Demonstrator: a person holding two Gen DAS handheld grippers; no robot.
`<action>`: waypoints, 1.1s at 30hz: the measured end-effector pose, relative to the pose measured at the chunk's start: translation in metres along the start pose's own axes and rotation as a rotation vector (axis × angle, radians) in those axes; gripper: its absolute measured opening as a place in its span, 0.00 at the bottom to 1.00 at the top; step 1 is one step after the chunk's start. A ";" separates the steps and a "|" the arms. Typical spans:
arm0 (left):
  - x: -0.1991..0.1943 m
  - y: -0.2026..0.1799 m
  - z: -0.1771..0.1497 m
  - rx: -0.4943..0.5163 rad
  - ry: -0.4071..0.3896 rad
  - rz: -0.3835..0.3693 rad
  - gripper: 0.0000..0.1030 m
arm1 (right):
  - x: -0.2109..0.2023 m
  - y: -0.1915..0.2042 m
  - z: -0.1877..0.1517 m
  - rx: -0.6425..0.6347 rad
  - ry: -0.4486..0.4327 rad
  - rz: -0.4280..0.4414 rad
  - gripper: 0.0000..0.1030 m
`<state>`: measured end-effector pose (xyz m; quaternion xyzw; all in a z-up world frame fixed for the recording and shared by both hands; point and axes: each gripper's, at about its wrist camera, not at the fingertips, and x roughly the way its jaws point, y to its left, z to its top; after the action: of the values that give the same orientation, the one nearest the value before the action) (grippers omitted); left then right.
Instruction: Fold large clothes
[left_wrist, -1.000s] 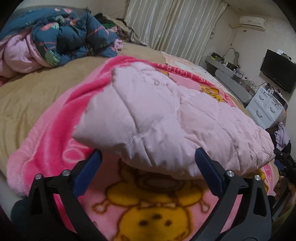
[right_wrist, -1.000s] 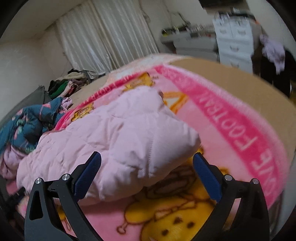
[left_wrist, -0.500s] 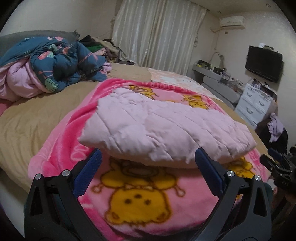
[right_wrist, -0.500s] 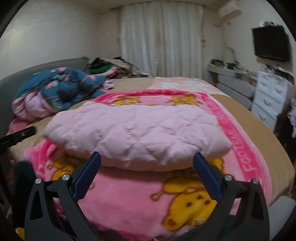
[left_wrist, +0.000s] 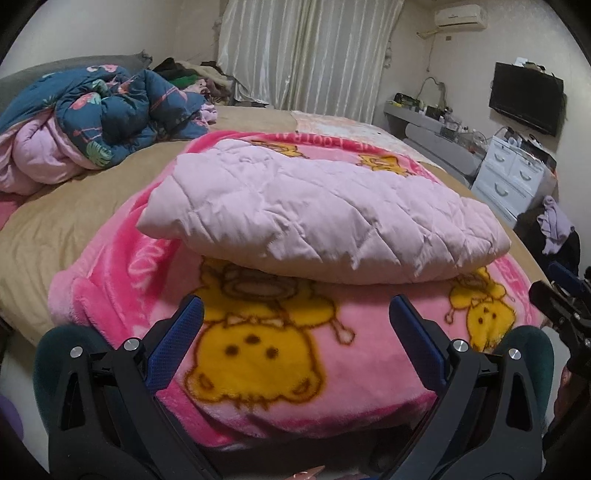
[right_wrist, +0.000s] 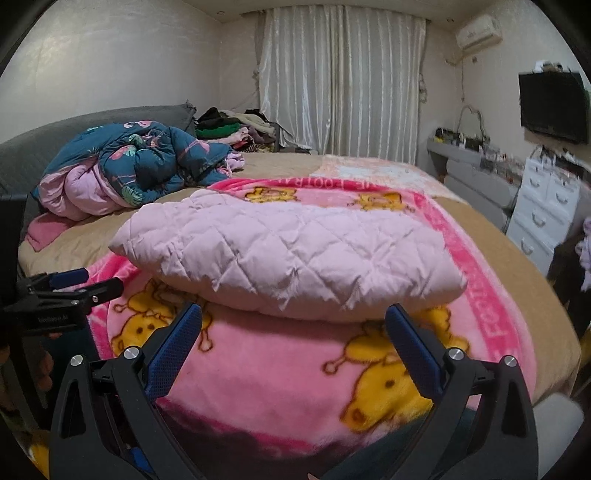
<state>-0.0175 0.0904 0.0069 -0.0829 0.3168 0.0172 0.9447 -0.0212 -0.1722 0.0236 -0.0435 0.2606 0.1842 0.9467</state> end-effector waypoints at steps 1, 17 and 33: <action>0.000 -0.002 0.000 0.007 -0.002 -0.001 0.91 | 0.001 0.001 -0.003 0.005 0.010 -0.001 0.96; -0.002 -0.011 0.000 0.033 -0.023 -0.010 0.91 | 0.015 0.019 -0.011 0.000 0.039 0.036 0.96; -0.002 -0.010 -0.001 0.043 -0.031 -0.012 0.91 | 0.015 0.018 -0.010 0.004 0.035 0.023 0.96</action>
<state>-0.0186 0.0807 0.0089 -0.0640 0.3018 0.0061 0.9512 -0.0208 -0.1523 0.0076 -0.0417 0.2780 0.1939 0.9399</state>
